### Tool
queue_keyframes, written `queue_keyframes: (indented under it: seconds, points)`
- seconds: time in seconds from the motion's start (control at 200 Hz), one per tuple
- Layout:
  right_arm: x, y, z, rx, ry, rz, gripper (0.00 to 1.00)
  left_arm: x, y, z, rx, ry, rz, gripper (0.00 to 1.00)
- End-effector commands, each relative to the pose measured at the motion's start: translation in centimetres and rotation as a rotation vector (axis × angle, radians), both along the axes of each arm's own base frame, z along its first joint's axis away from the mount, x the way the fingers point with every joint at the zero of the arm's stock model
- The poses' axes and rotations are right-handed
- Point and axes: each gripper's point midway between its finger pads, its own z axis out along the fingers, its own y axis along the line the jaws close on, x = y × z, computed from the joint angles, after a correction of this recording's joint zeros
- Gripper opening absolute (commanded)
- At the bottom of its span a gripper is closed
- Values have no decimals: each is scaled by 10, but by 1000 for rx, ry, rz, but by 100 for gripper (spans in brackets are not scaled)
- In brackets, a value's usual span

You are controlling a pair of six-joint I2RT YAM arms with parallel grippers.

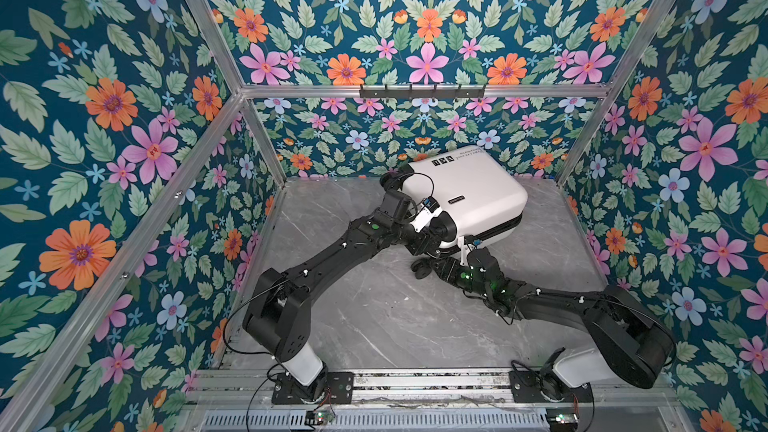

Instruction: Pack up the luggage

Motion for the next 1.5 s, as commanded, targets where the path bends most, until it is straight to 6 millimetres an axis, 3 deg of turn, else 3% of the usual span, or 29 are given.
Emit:
queue_keyframes:
  seconds: [0.0, 0.275, 0.545, 0.675, 0.915, 1.115, 1.36, 1.495]
  points:
    - [9, 4, 25, 75, -84, -21, 42, 7, -7, 14, -54, -36, 7, 0]
    - [20, -4, 31, 94, -93, -108, 33, 6, -6, 14, -54, -34, 9, 0]
    - [25, -2, 17, 85, -41, -131, 31, 7, -7, 14, -61, -28, 15, 0]
    - [30, -2, 13, 107, -27, -161, 25, 6, -6, 14, -63, -26, 14, 0]
    - [38, 5, 24, 183, -52, -170, 21, 3, -6, 13, -64, -15, 13, 0]
    - [37, 4, 35, 213, -84, -167, 11, 0, -6, 12, -61, -11, 11, 0]
    - [35, -1, 41, 219, -96, -182, 8, -1, -7, 11, -64, -8, 5, 0]
    - [37, 0, 41, 211, -90, -183, 0, -2, -8, 11, -66, -3, 5, 0]
